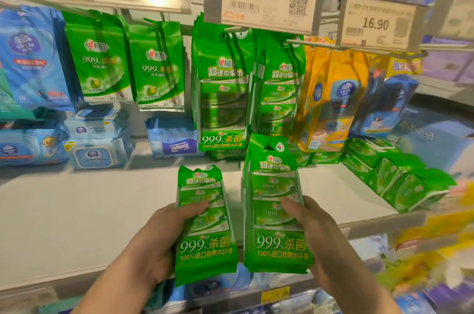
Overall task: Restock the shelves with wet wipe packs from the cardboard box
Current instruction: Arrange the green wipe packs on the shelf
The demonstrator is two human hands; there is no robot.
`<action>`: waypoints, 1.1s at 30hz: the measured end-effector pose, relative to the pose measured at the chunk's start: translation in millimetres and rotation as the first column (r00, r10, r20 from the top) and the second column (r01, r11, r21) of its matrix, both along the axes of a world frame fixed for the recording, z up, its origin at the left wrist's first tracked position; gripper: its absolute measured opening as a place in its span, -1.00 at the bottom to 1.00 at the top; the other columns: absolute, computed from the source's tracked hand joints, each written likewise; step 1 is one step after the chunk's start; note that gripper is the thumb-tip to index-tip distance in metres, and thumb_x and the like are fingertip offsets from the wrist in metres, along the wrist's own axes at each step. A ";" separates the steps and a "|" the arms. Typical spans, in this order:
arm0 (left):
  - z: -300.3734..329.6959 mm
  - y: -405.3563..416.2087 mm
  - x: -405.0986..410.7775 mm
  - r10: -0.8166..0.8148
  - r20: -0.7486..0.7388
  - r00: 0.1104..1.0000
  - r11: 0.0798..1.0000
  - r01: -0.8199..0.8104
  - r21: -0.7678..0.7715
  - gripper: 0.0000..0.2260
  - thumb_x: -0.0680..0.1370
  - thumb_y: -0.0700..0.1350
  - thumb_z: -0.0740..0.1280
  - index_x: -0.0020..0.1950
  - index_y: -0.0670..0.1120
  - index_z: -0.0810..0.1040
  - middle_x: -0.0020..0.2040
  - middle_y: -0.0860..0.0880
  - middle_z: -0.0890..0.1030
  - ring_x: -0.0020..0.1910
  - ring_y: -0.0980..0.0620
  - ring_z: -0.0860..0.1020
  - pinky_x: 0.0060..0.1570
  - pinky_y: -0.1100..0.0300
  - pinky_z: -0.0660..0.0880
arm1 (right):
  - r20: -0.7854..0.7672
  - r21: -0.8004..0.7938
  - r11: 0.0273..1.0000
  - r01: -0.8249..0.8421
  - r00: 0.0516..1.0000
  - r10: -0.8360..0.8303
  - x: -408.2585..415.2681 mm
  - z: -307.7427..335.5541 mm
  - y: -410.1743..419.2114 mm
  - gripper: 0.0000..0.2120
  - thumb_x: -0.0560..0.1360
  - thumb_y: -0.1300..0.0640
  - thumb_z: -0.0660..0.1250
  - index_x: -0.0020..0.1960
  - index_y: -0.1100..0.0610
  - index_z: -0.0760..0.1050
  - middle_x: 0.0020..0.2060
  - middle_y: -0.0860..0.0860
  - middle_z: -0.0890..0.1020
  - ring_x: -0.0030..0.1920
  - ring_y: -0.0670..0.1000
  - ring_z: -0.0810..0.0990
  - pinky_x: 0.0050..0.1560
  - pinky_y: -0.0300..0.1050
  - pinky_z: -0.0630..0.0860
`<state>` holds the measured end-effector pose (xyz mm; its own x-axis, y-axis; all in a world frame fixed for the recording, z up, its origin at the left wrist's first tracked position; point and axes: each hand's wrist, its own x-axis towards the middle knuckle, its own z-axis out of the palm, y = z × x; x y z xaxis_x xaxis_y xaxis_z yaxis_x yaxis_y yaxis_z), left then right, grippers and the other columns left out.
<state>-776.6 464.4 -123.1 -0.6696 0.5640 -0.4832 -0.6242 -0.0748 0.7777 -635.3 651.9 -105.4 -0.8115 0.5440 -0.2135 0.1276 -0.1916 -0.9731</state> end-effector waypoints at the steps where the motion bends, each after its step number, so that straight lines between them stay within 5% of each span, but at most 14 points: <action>1: -0.3 -0.6 -1.2 0.013 0.012 1.000 1.000 -0.013 -0.011 -0.60 0.40 -0.15 0.44 0.21 -0.24 0.60 0.05 -0.35 0.66 -0.02 -0.33 0.66 0.04 -0.26 0.57 | -0.013 0.065 0.998 0.021 1.000 -0.020 4.2 -0.9 2.3 -0.78 0.62 0.02 0.33 0.23 0.05 0.54 -0.03 0.02 0.75 -0.01 0.06 0.74 0.06 0.15 0.68; 3: -1.2 -3.1 -6.3 0.062 0.015 0.998 0.998 -0.061 -0.023 -0.60 0.36 -0.14 0.45 0.16 -0.23 0.62 0.00 -0.33 0.68 -0.15 -0.31 0.69 -0.13 -0.18 0.62 | -0.053 0.202 0.978 0.056 0.998 -0.046 11.6 -2.3 5.7 -0.81 0.61 0.01 0.33 0.21 -0.01 0.52 -0.10 -0.10 0.74 -0.10 -0.13 0.71 -0.18 -0.26 0.63; 5: -2.7 -6.0 -14.2 0.111 -0.008 0.994 0.993 -0.111 -0.029 -0.55 0.30 -0.12 0.47 0.16 -0.23 0.62 -0.04 -0.32 0.69 -0.21 -0.30 0.69 -0.24 -0.13 0.63 | -0.132 0.276 0.956 0.099 0.989 -0.065 16.9 -1.5 7.2 -0.81 0.60 -0.02 0.35 0.19 -0.02 0.51 -0.14 -0.13 0.74 -0.18 -0.18 0.69 -0.33 -0.41 0.50; 9: -2.5 -13.3 -21.6 0.103 0.002 0.995 0.995 -0.103 0.010 -0.55 0.35 -0.06 0.45 0.21 -0.19 0.61 0.06 -0.31 0.67 -0.10 -0.28 0.69 -0.09 -0.19 0.62 | -0.309 0.385 0.904 0.187 0.949 -0.064 19.1 9.4 8.3 -0.60 0.41 -0.18 0.47 0.14 -0.01 0.51 -0.20 -0.07 0.73 -0.23 -0.08 0.72 -0.30 -0.19 0.59; 13: -1.2 -16.9 -26.4 0.098 -0.019 0.995 0.993 -0.097 0.068 -0.60 0.40 -0.07 0.42 0.21 -0.17 0.61 0.09 -0.30 0.66 -0.03 -0.27 0.67 0.13 -0.25 0.53 | -0.479 0.401 0.880 0.255 0.877 -0.036 16.1 32.2 12.3 -0.67 0.42 0.02 0.40 0.15 0.06 0.52 -0.25 -0.06 0.73 -0.31 -0.09 0.71 -0.41 -0.21 0.60; 19: -18.5 -26.9 -42.1 0.117 -0.134 0.984 0.993 -0.111 0.051 -0.50 0.39 0.05 0.52 0.26 -0.15 0.59 0.19 -0.27 0.63 0.17 -0.30 0.61 0.24 -0.36 0.43 | -0.639 0.352 0.901 0.256 0.768 0.031 9.2 67.2 23.6 -0.69 0.44 -0.03 0.47 0.12 0.01 0.52 -0.15 -0.04 0.73 -0.19 -0.04 0.71 -0.26 -0.10 0.66; 22: -27.8 -30.6 -49.2 0.123 -0.148 0.981 0.991 -0.116 0.061 -0.45 0.35 0.09 0.55 0.26 -0.13 0.60 0.22 -0.26 0.62 0.20 -0.31 0.59 0.24 -0.37 0.42 | -0.654 0.348 0.894 0.283 0.757 0.015 4.2 76.4 28.0 -0.62 0.37 -0.11 0.51 0.10 -0.01 0.53 -0.15 -0.06 0.72 -0.17 -0.07 0.69 -0.22 -0.12 0.65; 33: -39.1 -37.8 -50.7 0.128 -0.152 0.980 0.992 -0.123 0.042 -0.42 0.33 0.12 0.57 0.27 -0.10 0.60 0.23 -0.24 0.62 0.21 -0.30 0.59 0.24 -0.34 0.44 | -0.596 0.220 0.923 0.316 0.792 -0.130 -13.6 69.1 36.3 -0.95 0.61 0.08 0.33 0.05 0.01 0.55 -0.13 0.06 0.69 -0.11 0.14 0.69 -0.06 0.34 0.67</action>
<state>-827.2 426.7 -162.3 -0.8008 0.4847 -0.3518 -0.4815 -0.1717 0.8594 -648.9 688.2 -36.3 -0.5823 0.6846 0.4384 -0.4672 0.1596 -0.8696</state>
